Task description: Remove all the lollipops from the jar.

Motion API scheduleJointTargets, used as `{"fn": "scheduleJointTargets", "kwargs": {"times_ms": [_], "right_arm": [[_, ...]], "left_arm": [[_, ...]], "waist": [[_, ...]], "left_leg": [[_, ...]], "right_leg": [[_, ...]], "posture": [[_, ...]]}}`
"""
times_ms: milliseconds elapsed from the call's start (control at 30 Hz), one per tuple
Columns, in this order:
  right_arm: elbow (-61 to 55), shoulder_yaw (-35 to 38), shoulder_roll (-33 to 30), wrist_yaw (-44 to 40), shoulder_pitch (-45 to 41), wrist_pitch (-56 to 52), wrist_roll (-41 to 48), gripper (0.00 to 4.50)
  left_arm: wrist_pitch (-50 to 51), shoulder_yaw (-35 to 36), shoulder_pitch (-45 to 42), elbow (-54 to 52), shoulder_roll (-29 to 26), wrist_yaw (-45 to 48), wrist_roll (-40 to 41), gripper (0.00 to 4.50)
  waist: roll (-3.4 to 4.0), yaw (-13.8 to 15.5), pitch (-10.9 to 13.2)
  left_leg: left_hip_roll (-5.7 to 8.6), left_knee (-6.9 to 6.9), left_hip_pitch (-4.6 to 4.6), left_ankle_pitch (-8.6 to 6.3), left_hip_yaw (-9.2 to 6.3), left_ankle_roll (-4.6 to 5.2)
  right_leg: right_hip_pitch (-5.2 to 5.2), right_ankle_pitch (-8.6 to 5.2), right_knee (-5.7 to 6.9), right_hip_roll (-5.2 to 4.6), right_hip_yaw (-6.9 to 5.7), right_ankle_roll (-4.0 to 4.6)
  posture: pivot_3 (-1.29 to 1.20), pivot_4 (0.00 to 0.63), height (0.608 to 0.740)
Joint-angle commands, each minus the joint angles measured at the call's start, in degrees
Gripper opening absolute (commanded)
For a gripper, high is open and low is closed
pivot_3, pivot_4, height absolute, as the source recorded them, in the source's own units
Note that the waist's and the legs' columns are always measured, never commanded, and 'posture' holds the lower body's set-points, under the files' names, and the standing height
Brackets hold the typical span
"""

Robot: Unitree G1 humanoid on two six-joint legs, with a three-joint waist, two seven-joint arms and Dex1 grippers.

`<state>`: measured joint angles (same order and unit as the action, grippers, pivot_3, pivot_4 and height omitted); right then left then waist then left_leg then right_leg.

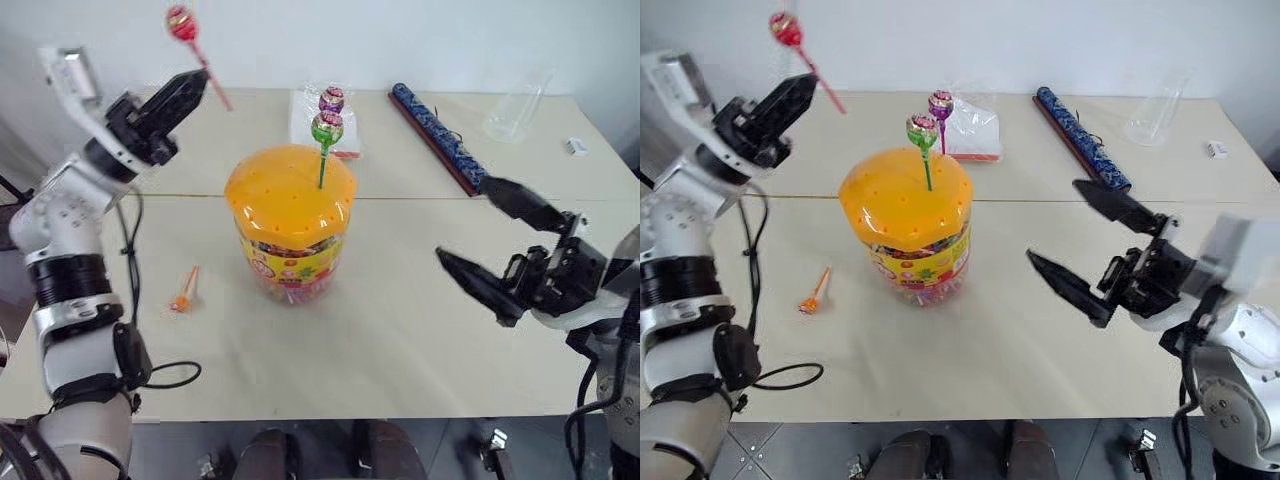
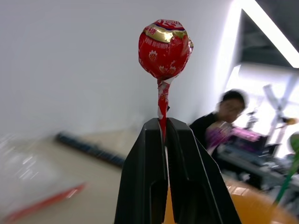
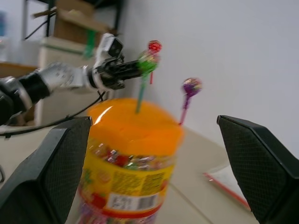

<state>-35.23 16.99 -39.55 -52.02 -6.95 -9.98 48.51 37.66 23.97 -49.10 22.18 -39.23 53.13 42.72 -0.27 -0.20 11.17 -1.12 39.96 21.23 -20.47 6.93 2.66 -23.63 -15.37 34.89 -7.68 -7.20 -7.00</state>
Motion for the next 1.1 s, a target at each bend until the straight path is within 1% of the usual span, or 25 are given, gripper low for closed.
{"fn": "scheduleJointTargets", "kwargs": {"times_ms": [33, 133, 233, 333, 433, 467, 533, 600, 667, 733, 767, 800, 833, 867, 900, 1000, 1033, 1100], "right_arm": [[2.74, -3.33, -2.45, -10.78, -2.72, 1.88, -0.60, 4.50], [5.89, -7.33, -3.63, -19.35, -4.10, 2.96, -2.06, 4.50], [8.74, -9.38, -2.99, -23.16, -4.74, 3.61, -3.03, 4.50], [10.59, -10.23, -2.17, -24.19, -5.63, 3.45, -3.35, 4.50], [11.95, -10.67, -1.45, -24.40, -6.01, 3.47, -4.18, 4.50], [12.26, -10.68, -1.25, -24.38, -6.02, 3.48, -4.43, 4.50], [12.82, -10.41, -0.87, -24.04, -5.96, 3.25, -4.63, 4.50], [13.56, -10.04, -0.84, -24.04, -5.80, 3.08, -4.70, 4.50], [13.85, -9.80, -0.62, -23.38, -5.68, 2.79, -4.65, 4.50], [13.85, -9.56, -0.32, -22.42, -5.82, 2.28, -4.30, 4.50], [13.81, -9.40, -0.37, -21.91, -6.00, 1.50, -3.77, 4.50], [13.76, -9.02, -0.35, -20.93, -6.41, 0.34, -2.82, 4.50], [13.77, -8.51, -0.08, -19.55, -7.33, -0.68, -1.78, 4.50], [13.93, -7.83, 0.98, -16.77, -9.14, -1.91, -0.17, 4.50], [14.13, -7.37, 2.29, -13.87, -11.48, -3.03, 1.34, 4.50], [14.14, -7.72, 3.96, -7.10, -17.39, -7.56, 2.57, 4.50], [14.02, -8.18, 4.36, -4.61, -19.40, -9.79, 3.31, 4.50], [14.00, -9.56, 4.94, -0.21, -23.78, -14.94, 5.33, 4.50]], "left_arm": [[0.90, 0.46, 10.08, -7.80, -6.69, -1.10, -4.28, 0.05], [2.75, 3.89, 23.08, -12.65, -12.07, -2.01, -6.24, 0.05], [6.45, 7.84, 35.54, -17.86, -15.13, -2.12, -6.22, 0.05], [9.17, 10.21, 46.88, -23.70, -16.47, -2.69, -7.19, 0.05], [11.43, 11.76, 53.31, -28.76, -15.10, -4.67, -6.86, 0.05], [12.09, 11.85, 54.31, -29.96, -14.55, -5.44, -6.64, 0.05], [11.58, 11.57, 55.44, -31.01, -13.78, -6.36, -7.10, 0.05], [11.12, 11.76, 54.27, -30.82, -12.73, -8.27, -7.26, 0.53], [10.58, 11.73, 53.61, -30.29, -12.38, -7.91, -6.74, 0.95], [10.05, 12.10, 53.69, -30.60, -12.59, -6.39, -5.83, 1.60], [10.11, 12.51, 53.97, -31.00, -13.08, -5.21, -5.14, 1.85], [9.45, 13.09, 53.99, -30.96, -13.43, -4.18, -4.87, 2.21], [7.23, 13.61, 53.93, -30.17, -13.82, -3.30, -5.78, 2.46], [1.03, 14.35, 53.62, -28.89, -13.55, -0.90, -7.33, 2.82], [-4.00, 15.58, 52.62, -27.70, -12.64, 1.65, -7.23, 3.10], [-5.00, 18.37, 49.36, -27.95, -10.59, 4.67, -0.93, 3.10], [-5.19, 19.15, 47.95, -29.47, -9.22, 6.00, 2.53, 3.10], [-1.16, 20.33, 45.03, -32.45, -6.96, 6.10, 11.66, 3.10]], "waist": [[-0.04, 0.05, 0.02], [-0.09, 0.01, 0.04], [-0.15, 0.26, 0.04], [-0.15, 0.42, 0.04], [-0.14, 0.50, 0.04], [-0.14, 0.52, 0.04], [-0.13, 0.55, 0.05], [-0.11, 0.44, 0.06], [-0.11, 0.27, 0.06], [-0.11, 0.14, 0.06], [-0.11, 0.12, 0.06], [-0.11, 0.09, 0.06], [-0.11, 0.03, 0.06], [-0.10, -0.06, 0.06], [-0.10, -0.21, 0.07], [-0.04, -0.24, 0.09], [-0.01, -0.21, 0.09], [0.01, 0.05, 0.11]], "left_leg": [[-0.01, 0.00, 0.01, 0.00, -0.02, 0.00], [-0.01, 0.00, 0.05, -0.08, -0.02, 0.00], [-0.08, 0.02, 0.06, -0.13, -0.11, -0.05], [-0.05, 0.05, 0.06, -0.17, -0.16, -0.08], [0.01, 0.05, 0.05, -0.17, -0.21, -0.10], [0.01, 0.05, 0.06, -0.18, -0.25, -0.11], [0.02, 0.05, 0.05, -0.20, -0.27, -0.16], [0.02, 0.04, 0.04, -0.22, -0.27, -0.20], [0.00, 0.02, 0.04, -0.23, -0.28, -0.22], [-0.01, 0.00, 0.04, -0.24, -0.26, -0.22], [-0.01, -0.02, 0.03, -0.24, -0.23, -0.23], [-0.01, -0.03, 0.04, -0.24, -0.20, -0.23], [-0.01, -0.03, 0.04, -0.24, -0.18, -0.22], [-0.01, -0.03, 0.04, -0.24, -0.16, -0.23], [-0.02, -0.03, 0.04, -0.24, -0.13, -0.22], [-0.05, 0.02, 0.03, -0.22, -0.02, -0.25], [-0.07, 0.01, 0.01, -0.22, -0.03, -0.26], [-0.08, 0.00, 0.03, -0.25, -0.12, -0.29]], "right_leg": [[0.00, 0.00, -0.02, 0.00, -0.02, 0.00], [0.00, 0.00, -0.07, -0.05, -0.01, 0.00], [0.02, -0.01, -0.11, -0.05, -0.10, 0.01], [0.03, -0.01, -0.07, -0.20, -0.13, 0.03], [0.06, -0.05, -0.04, -0.51, -0.17, 0.10], [0.06, -0.06, -0.04, -0.74, -0.15, 0.11], [0.06, -0.07, -0.02, -0.83, -0.12, 0.13], [0.05, -0.08, -0.01, -0.84, -0.10, 0.15], [0.03, -0.10, 0.03, -0.82, -0.12, 0.18], [0.02, -0.10, 0.04, -0.79, -0.21, 0.19], [-0.01, -0.10, 0.05, -0.78, -0.25, 0.19], [-0.03, -0.10, 0.05, -0.77, -0.33, 0.19], [-0.04, -0.10, 0.05, -0.76, -0.38, 0.19], [-0.06, -0.10, 0.05, -0.75, -0.38, 0.19], [-0.06, -0.10, 0.04, -0.75, -0.38, 0.19], [-0.12, -0.13, 0.08, -0.78, -0.37, 0.25], [-0.13, -0.13, 0.12, -0.80, -0.36, 0.25], [-0.14, -0.14, 0.16, -0.84, -0.29, 0.26]], "posture": [[0.00, 0.150, 0.740], [0.00, 0.150, 0.740], [0.00, 0.150, 0.740], [0.00, 0.150, 0.740], [0.00, 0.150, 0.740], [0.00, 0.150, 0.740], [0.00, 0.150, 0.740], [0.00, 0.150, 0.740], [0.00, 0.150, 0.740], [0.00, 0.150, 0.740], [0.00, 0.150, 0.740], [0.00, 0.150, 0.740], [0.00, 0.150, 0.740], [0.00, 0.150, 0.740], [0.00, 0.150, 0.740], [0.00, 0.150, 0.740], [0.00, 0.150, 0.740], [0.00, 0.150, 0.740]]}}
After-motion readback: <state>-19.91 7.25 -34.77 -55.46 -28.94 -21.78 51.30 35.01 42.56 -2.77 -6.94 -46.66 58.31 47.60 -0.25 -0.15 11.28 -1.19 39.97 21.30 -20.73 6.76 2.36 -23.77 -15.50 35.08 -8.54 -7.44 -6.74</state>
